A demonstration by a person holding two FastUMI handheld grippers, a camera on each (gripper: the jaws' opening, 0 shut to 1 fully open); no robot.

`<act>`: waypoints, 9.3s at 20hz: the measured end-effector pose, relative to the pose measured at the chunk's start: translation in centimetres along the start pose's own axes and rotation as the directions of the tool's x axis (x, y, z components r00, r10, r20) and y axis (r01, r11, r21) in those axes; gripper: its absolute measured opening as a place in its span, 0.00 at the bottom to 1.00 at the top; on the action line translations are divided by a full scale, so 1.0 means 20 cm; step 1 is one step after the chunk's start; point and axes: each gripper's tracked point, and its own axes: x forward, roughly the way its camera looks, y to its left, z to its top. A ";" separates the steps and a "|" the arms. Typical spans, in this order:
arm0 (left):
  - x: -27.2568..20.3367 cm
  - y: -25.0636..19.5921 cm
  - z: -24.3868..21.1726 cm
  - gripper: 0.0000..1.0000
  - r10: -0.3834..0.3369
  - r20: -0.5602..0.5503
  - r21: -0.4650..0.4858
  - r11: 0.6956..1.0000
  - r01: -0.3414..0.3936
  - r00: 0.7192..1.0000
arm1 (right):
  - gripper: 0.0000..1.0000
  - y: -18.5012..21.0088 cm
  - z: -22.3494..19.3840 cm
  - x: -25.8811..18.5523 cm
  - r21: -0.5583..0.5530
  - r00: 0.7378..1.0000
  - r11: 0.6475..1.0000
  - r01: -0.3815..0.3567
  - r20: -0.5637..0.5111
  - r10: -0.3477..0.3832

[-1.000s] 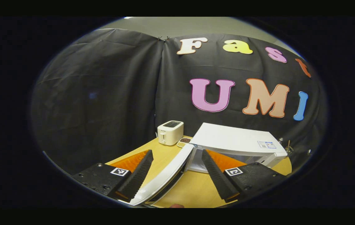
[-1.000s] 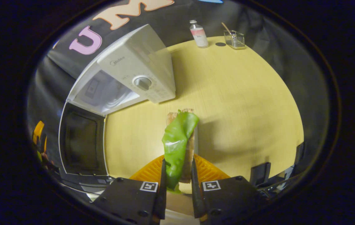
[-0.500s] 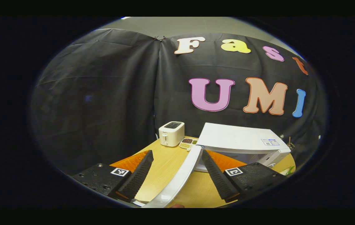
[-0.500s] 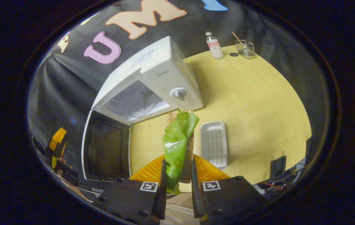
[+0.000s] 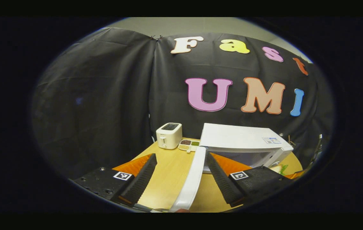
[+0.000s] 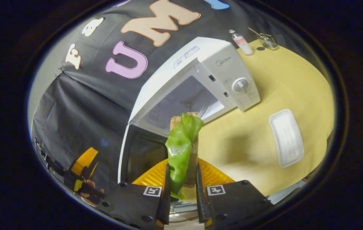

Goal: Open the microwave oven with the left hand, put the food in, and close the microwave oven.

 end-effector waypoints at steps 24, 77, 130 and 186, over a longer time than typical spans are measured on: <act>-0.02 0.22 -0.15 0.96 0.023 -0.097 0.044 0.999 -0.018 0.995 | 0.36 0.06 0.32 0.99 0.104 0.942 0.993 0.063 0.324 -0.094; -0.26 0.33 -0.65 0.01 -0.181 -0.307 0.078 0.974 0.214 0.934 | 1.00 0.13 0.22 0.15 -0.368 0.854 0.838 0.402 0.481 -0.198; 0.14 -1.24 -0.63 0.00 -0.343 -0.218 0.014 0.935 0.355 0.914 | 1.00 -0.59 1.00 -0.82 -0.342 0.773 0.817 0.465 0.606 -0.187; 0.52 -1.40 -0.57 0.01 -0.303 -0.130 -0.082 0.952 0.294 0.944 | 1.00 -0.70 1.10 -0.89 -0.393 0.783 0.774 0.496 0.588 -0.203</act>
